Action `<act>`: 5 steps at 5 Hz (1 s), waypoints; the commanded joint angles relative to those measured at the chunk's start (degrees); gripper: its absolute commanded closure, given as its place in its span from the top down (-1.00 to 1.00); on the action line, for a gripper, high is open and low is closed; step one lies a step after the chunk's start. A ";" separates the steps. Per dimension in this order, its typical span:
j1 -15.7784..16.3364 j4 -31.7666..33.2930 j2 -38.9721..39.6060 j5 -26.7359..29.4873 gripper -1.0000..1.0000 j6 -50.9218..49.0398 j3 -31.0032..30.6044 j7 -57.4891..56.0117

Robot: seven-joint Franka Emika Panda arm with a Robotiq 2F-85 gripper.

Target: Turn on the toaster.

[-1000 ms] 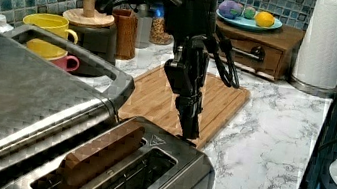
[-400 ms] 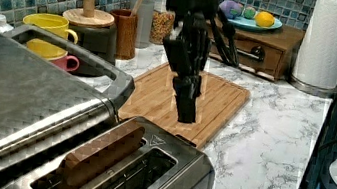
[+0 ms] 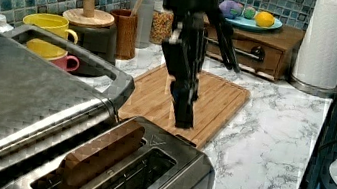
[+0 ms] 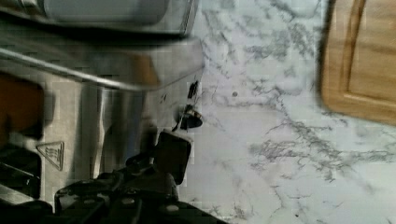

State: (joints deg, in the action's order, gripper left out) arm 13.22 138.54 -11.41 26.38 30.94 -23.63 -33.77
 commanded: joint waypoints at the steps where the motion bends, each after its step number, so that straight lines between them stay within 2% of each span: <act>1: -2.92 -1.30 11.58 -12.08 -1.00 5.44 -6.08 12.93; 4: -5.43 1.49 19.42 -17.12 -1.00 8.33 -2.48 18.26; 5: -5.98 3.25 20.32 -15.86 -1.00 9.45 -0.80 17.75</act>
State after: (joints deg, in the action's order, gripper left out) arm 11.27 133.39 -0.94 13.81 29.99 -29.24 -22.97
